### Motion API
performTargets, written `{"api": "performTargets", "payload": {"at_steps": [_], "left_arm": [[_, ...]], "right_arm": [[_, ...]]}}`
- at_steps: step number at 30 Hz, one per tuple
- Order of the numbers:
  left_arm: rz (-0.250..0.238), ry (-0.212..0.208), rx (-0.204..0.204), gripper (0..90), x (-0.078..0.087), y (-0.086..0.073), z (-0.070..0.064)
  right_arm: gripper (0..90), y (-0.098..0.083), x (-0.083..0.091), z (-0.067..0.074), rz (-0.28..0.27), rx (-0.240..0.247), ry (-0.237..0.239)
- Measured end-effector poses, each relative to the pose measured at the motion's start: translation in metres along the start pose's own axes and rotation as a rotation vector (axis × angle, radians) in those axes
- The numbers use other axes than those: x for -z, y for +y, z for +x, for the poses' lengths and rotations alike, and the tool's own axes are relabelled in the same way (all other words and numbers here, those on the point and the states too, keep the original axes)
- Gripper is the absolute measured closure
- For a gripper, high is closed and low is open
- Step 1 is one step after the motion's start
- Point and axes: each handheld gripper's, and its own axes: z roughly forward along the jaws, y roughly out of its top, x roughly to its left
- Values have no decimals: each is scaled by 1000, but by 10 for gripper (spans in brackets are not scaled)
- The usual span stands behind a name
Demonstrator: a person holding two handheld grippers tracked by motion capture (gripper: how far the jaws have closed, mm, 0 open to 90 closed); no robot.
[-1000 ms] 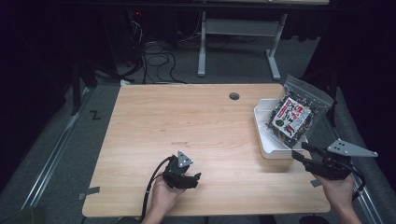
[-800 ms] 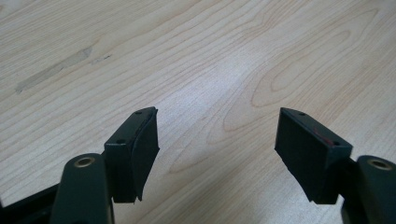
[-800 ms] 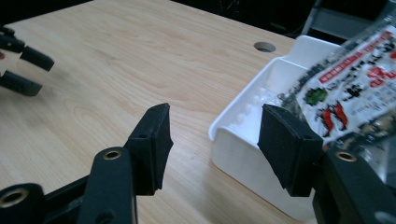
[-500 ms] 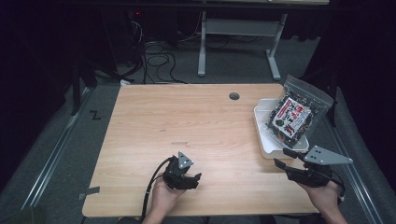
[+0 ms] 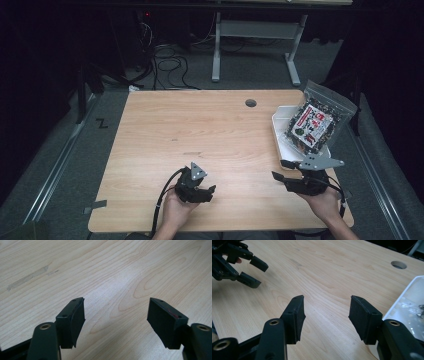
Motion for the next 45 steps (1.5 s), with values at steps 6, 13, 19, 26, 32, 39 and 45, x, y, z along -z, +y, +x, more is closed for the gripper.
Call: {"api": "performTargets", "payload": {"at_steps": [6,13,19,26,32,39,45], "left_arm": [[0,-4,0,307,0,0,-1],[2,-5,1,307,-1,0,-1],[9,-6,0,307,-2,0,0],[10,-8,4,307,-3,1,0],[10,-8,6,307,-3,1,0],[16,-10,7,307,-4,0,1],[17,-13,14,307,-5,0,1]], "right_arm": [[467,-1,-13,-2,15,-41,26],[443,-1,-26,-8,21,-89,38],[417,-1,-36,-10,30,-112,28],[410,-3,-48,-12,45,-140,32],[386,-5,-55,-12,50,-157,12],[406,-7,-67,-12,68,-164,19],[394,-9,-76,-13,80,-174,56]]}}
